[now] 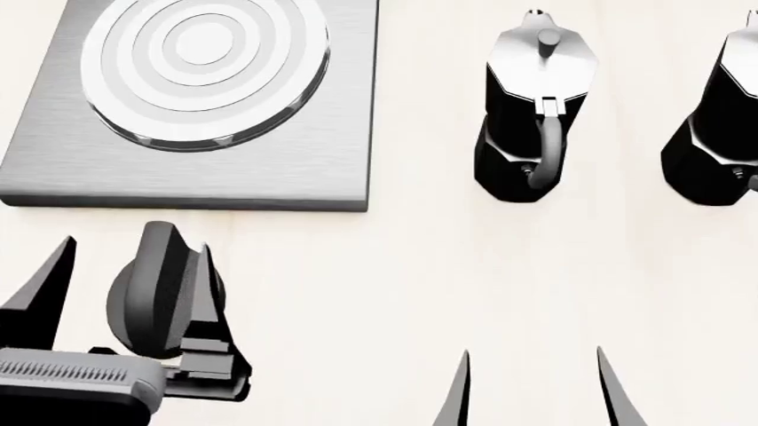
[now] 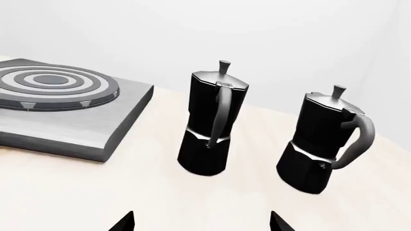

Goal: Turn off the stove.

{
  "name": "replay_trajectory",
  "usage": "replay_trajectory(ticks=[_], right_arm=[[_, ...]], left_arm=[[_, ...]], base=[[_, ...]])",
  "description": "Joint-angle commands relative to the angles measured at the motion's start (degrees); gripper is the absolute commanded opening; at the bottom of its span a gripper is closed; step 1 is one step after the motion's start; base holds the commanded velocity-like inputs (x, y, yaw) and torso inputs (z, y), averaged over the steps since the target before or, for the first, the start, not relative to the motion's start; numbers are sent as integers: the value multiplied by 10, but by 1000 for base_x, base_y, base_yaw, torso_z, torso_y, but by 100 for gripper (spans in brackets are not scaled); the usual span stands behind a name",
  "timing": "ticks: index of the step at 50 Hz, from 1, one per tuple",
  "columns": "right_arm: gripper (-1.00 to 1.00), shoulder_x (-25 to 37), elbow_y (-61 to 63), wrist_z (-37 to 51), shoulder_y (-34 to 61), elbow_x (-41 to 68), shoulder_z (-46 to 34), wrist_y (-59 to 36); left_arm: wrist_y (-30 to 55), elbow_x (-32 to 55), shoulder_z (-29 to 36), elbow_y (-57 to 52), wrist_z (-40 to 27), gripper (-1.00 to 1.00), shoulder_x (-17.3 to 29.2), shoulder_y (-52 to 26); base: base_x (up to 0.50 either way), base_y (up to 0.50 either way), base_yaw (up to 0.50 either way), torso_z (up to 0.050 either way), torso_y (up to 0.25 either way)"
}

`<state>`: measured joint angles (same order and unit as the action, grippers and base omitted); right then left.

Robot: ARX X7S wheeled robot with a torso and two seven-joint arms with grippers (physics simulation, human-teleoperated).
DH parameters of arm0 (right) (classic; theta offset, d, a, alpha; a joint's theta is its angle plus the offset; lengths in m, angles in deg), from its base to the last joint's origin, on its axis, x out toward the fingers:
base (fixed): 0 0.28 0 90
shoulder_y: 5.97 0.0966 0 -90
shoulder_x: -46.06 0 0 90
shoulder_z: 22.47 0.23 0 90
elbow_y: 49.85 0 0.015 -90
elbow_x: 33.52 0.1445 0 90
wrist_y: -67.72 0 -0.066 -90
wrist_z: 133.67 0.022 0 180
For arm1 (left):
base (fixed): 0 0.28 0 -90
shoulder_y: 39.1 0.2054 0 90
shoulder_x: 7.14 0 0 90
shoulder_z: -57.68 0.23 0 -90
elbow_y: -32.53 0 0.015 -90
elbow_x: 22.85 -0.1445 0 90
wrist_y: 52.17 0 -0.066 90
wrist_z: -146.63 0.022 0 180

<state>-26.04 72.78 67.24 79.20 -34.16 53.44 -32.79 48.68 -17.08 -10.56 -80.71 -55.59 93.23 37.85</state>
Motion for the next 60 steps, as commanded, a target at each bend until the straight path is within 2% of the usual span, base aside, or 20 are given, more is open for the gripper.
replay_trajectory(ticks=[1,26,60], right_arm=[[100,-9,-3,-11,2,-7,12,0],[100,-4,-2,-7,2,-4,9,0],[100,1,-4,0,4,1,4,0]], left_arm=[[-30,-12,-16,58,6,100,-16,-20],[-82,-14,-13,153,-1,100,-8,-38],[-109,-13,-15,197,-15,100,8,-46]], base=[[0,0,0,0,0],[0,0,0,0,0],[0,0,0,0,0]])
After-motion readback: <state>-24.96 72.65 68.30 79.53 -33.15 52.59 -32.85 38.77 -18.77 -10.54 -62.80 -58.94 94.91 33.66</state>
